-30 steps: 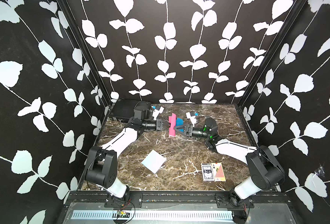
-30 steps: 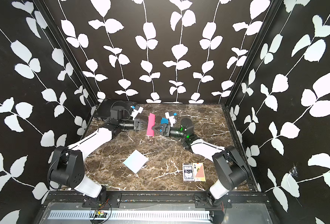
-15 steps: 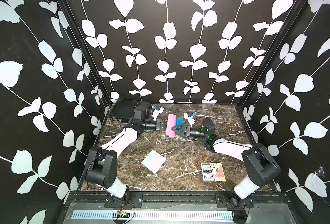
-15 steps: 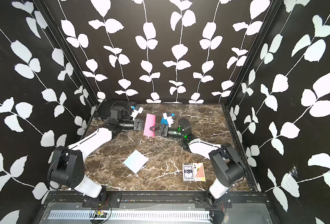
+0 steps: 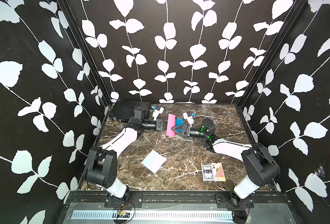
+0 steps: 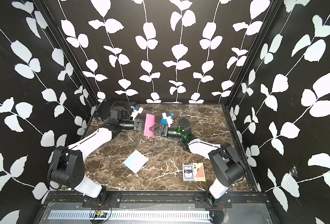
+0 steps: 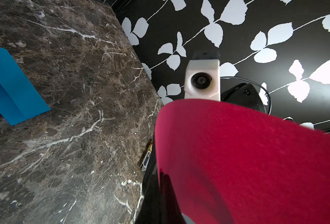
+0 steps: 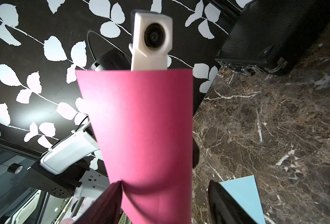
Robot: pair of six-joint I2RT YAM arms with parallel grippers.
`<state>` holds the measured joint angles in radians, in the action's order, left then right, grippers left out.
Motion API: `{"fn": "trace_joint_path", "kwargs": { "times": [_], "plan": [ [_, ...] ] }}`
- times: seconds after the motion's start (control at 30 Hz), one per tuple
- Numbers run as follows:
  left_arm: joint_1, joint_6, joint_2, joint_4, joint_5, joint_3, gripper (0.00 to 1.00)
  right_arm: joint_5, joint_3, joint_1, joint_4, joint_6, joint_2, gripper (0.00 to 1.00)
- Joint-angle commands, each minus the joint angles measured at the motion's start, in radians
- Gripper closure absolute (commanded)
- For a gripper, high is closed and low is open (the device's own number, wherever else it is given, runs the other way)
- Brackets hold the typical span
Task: Fold the square paper along the opposite sides
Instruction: Fold the paper.
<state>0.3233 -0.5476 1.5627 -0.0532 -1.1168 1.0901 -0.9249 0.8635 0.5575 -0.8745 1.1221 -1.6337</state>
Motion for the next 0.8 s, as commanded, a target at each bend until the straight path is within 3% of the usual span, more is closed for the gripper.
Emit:
{"fn": "trace_joint_path", "kwargs": {
  "times": [0.0,0.53,0.77],
  "plan": [
    [-0.008,0.023,-0.046,0.01,-0.003,-0.001,1.0,-0.014,0.043,0.0,-0.038,-0.002,0.012,0.24],
    [-0.008,0.027,-0.046,0.016,-0.002,-0.002,1.0,-0.023,0.08,0.025,-0.025,-0.003,-0.012,0.22],
    [-0.008,0.027,-0.052,0.016,-0.002,-0.002,1.0,-0.032,0.07,0.025,-0.021,-0.01,-0.012,0.28]
  ]
}}
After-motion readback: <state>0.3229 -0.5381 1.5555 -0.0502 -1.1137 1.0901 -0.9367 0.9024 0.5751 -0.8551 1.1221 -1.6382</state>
